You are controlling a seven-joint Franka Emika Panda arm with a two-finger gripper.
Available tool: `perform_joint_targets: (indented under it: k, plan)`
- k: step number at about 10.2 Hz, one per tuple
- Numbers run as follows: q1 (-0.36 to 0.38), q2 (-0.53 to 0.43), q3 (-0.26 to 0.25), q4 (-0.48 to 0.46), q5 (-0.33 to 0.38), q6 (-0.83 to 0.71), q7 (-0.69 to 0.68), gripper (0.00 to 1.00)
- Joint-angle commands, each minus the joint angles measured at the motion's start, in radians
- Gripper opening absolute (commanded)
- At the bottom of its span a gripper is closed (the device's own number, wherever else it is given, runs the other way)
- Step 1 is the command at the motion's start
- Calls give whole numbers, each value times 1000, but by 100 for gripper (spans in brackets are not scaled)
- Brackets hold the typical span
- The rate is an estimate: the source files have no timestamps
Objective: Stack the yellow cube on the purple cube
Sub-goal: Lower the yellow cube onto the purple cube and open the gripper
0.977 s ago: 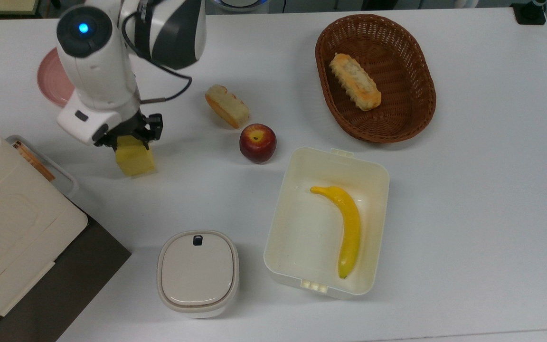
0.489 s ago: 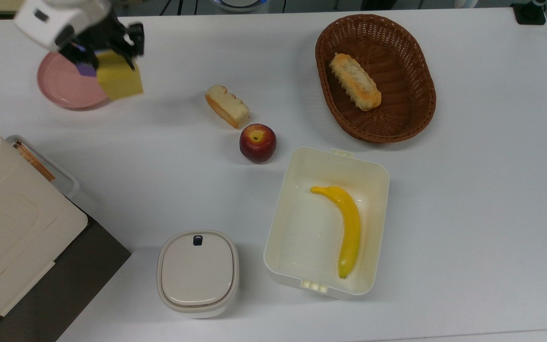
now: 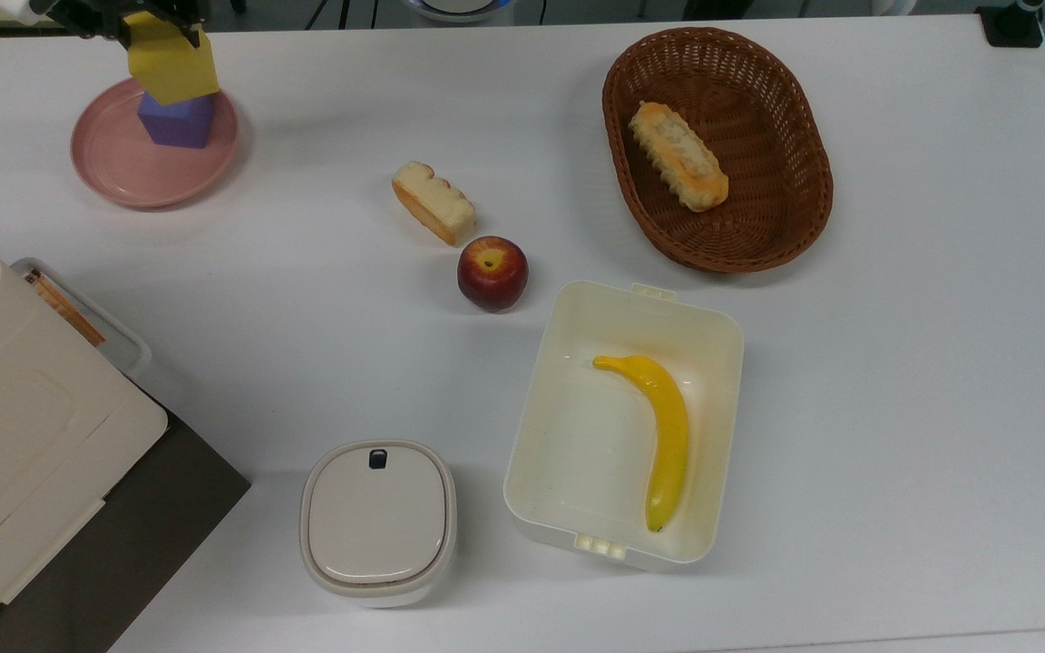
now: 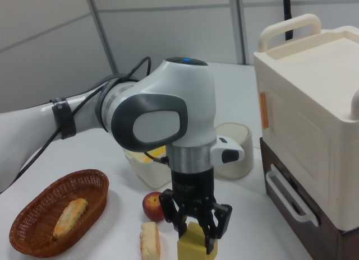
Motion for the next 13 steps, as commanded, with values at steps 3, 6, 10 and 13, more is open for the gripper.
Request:
perform_joint_targets:
  k: [3,6,10,13]
  plan:
    - [-17,-171,0,-300,1,226,-23,0]
    - [-110,-127,-2,-328,-10,257,-86,0]
    - [-180,-39,-3,-305,-17,257,-146,2]
    - [-175,2,-2,-291,-34,267,-145,12]
